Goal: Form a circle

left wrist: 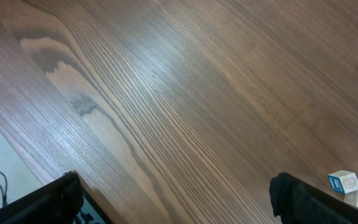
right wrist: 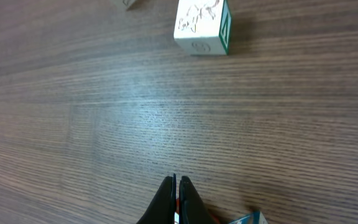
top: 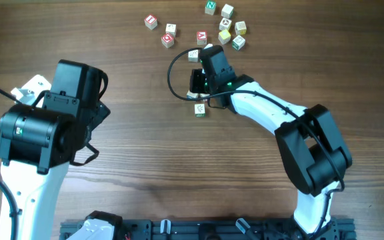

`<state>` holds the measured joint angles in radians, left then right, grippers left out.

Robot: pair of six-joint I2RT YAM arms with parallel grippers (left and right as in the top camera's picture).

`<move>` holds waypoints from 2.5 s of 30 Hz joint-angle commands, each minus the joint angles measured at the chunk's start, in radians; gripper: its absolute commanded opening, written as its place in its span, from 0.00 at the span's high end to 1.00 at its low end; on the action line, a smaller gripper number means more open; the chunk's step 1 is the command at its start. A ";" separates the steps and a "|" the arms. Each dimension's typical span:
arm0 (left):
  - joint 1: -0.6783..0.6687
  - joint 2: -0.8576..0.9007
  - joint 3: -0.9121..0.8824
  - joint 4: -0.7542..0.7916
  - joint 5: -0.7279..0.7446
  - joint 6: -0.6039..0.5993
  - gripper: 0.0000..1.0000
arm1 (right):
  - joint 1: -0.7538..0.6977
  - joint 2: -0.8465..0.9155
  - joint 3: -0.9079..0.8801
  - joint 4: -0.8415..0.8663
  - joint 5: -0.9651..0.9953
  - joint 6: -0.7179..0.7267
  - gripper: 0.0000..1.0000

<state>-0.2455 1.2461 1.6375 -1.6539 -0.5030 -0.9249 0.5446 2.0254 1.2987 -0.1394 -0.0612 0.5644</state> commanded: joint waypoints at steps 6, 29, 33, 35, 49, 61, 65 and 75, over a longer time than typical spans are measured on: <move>0.008 -0.006 0.003 0.000 -0.003 0.002 0.00 | 0.007 0.037 0.024 -0.008 0.020 0.015 0.95; 0.008 -0.006 0.003 0.000 -0.003 0.002 0.00 | 0.019 0.037 0.024 -0.034 0.011 0.023 0.95; 0.008 -0.006 0.003 0.000 -0.003 0.002 0.00 | 0.019 0.037 0.024 -0.037 0.008 0.022 0.95; 0.008 -0.006 0.003 0.000 -0.003 0.002 0.00 | 0.019 0.037 0.024 -0.038 0.008 0.022 0.95; 0.008 -0.006 0.003 0.000 -0.003 0.002 0.00 | 0.019 0.037 0.024 -0.042 -0.011 0.023 0.95; 0.008 -0.006 0.003 0.000 -0.003 0.002 0.00 | 0.019 0.037 0.024 -0.051 -0.018 0.038 0.95; 0.008 -0.006 0.003 0.000 -0.003 0.002 0.00 | 0.019 0.037 0.024 -0.053 -0.018 0.038 0.95; 0.008 -0.006 0.003 0.000 -0.003 0.002 0.00 | 0.019 0.037 0.024 -0.041 -0.013 0.038 0.95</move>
<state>-0.2455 1.2461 1.6375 -1.6539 -0.5030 -0.9249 0.5560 2.0480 1.2987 -0.1864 -0.0704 0.5869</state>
